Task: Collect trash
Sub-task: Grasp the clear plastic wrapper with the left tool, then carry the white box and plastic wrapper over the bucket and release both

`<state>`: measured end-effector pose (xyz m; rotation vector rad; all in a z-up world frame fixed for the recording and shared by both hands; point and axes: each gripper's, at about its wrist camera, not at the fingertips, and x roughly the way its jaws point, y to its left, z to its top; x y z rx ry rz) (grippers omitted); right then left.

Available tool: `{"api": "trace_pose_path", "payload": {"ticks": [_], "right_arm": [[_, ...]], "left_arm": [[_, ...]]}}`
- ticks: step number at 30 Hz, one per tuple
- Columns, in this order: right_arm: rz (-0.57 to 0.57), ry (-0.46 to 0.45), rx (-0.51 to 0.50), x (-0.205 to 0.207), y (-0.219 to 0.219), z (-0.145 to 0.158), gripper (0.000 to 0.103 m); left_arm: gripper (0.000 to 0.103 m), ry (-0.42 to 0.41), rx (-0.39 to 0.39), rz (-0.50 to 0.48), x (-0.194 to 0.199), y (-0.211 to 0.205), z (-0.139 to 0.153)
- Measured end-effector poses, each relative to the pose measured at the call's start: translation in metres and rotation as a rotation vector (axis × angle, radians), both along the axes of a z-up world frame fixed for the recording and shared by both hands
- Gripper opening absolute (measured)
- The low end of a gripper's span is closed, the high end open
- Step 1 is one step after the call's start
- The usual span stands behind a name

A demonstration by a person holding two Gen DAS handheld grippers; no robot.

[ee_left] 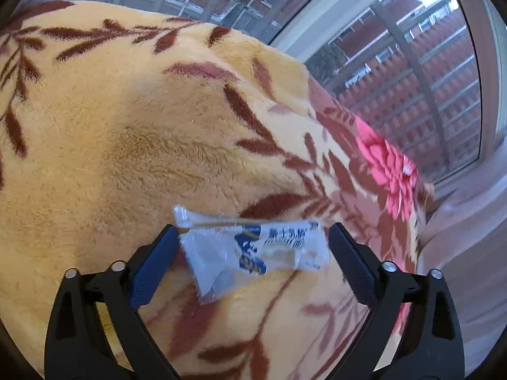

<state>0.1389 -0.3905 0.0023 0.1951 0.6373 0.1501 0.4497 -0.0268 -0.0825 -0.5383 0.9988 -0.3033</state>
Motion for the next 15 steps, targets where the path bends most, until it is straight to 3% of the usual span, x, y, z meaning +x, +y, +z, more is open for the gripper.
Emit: {"api": "trace_pose_path", "payload": {"ticks": [2,9,15], "right_arm": [[0.002,0.002,-0.001,-0.001,0.002,0.000,0.063],[0.011,-0.013,-0.014,-0.013,0.010,0.008,0.063],[0.047,-0.032,-0.015,-0.040,0.025,0.022,0.063]], "left_arm": [[0.016,0.018,0.003,-0.031,0.002,-0.005,-0.002],[0.008,0.015,0.005,-0.050,-0.011,-0.007,0.002],[0.007,-0.126,0.076,-0.144,-0.071,-0.008,0.057]]}}
